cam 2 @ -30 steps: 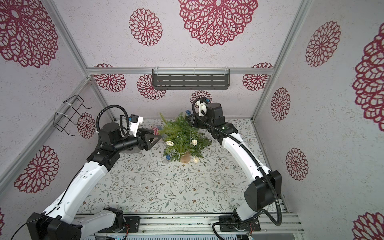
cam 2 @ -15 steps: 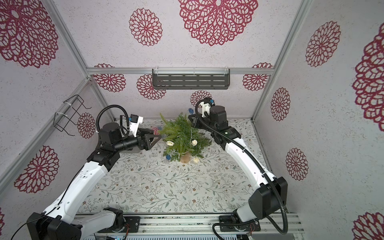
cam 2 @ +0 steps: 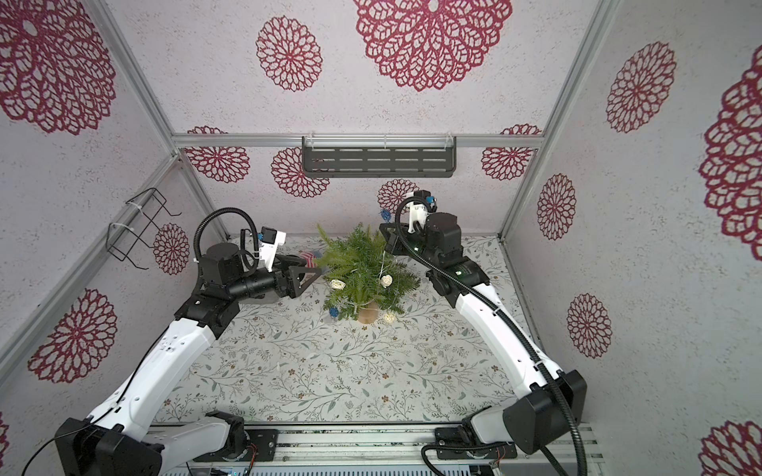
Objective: Remove string lights from the small christmas tree
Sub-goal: Pick up the light string from the Christmas tree.
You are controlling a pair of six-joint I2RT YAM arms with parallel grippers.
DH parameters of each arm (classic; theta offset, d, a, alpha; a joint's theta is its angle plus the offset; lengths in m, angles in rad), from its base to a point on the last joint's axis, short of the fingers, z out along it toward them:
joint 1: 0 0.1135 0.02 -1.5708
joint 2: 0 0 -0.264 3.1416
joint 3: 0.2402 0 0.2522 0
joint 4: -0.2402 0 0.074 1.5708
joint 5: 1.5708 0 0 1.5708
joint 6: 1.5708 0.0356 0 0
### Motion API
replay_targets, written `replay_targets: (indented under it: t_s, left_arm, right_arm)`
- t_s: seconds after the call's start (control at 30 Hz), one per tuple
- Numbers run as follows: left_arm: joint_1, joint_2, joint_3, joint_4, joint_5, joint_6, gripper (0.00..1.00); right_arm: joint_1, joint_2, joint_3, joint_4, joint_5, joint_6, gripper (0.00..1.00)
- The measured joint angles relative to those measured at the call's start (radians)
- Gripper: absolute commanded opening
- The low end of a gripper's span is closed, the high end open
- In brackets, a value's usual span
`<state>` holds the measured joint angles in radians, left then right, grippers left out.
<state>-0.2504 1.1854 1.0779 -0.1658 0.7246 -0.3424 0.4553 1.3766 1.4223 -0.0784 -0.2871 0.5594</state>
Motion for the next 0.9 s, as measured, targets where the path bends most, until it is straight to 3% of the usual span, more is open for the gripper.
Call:
replay_targets:
  t_s: [0.43, 0.9]
  left_arm:
    - [-0.102, -0.002, 0.07, -0.101, -0.079, -0.018, 0.99]
    - [-0.116, -0.077, 0.07, -0.236, -0.254, -0.091, 1.0]
  right_arm:
    - [0.0, -0.075, 0.0, -0.026, 0.0, -0.016, 0.0]
    - [0.0, -0.243, -0.08, -0.126, 0.0, -0.026, 0.0]
